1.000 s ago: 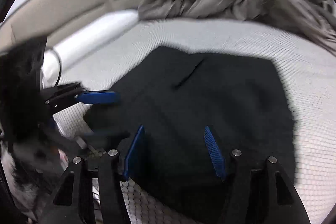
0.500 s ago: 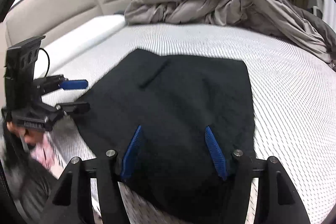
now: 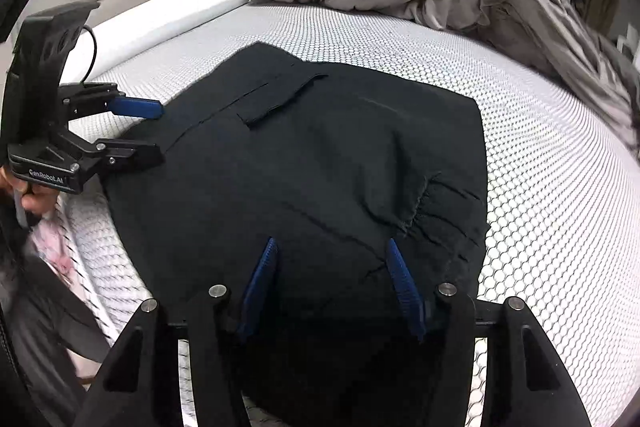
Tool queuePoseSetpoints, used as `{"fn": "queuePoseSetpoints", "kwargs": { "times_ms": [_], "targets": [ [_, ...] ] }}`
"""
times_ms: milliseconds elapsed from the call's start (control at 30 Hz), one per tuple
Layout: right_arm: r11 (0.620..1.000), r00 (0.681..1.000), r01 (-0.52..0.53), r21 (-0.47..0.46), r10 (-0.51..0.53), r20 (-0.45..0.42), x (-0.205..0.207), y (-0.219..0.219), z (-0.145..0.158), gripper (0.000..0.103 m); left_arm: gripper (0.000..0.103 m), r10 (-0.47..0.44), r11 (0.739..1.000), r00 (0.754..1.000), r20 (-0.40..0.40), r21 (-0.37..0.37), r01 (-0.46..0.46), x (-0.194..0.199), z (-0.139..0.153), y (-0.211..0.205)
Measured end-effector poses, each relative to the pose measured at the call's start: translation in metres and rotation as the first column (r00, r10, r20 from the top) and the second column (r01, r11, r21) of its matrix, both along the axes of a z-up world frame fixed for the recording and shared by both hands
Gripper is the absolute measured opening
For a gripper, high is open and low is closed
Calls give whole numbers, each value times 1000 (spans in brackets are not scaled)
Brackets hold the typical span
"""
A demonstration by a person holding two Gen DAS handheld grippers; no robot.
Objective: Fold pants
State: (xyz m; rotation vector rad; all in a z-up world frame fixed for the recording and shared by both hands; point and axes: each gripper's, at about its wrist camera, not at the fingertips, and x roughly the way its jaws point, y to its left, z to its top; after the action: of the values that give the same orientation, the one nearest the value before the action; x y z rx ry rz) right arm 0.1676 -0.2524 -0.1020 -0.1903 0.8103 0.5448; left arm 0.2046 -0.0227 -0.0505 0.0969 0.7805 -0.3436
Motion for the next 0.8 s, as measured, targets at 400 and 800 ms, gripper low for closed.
{"fn": "queuePoseSetpoints", "kwargs": {
  "times_ms": [400, 800],
  "targets": [
    [977, 993, 93, -189, -104, -50, 66, 32, -18, 58, 68, 13, 1000, 994, -108, 28, -10, 57, -27, -7],
    [985, 983, 169, -26, -170, -68, 100, 55, 6, 56, 61, 169, 984, 978, -123, -36, -175, 91, -10, -16]
  ]
}}
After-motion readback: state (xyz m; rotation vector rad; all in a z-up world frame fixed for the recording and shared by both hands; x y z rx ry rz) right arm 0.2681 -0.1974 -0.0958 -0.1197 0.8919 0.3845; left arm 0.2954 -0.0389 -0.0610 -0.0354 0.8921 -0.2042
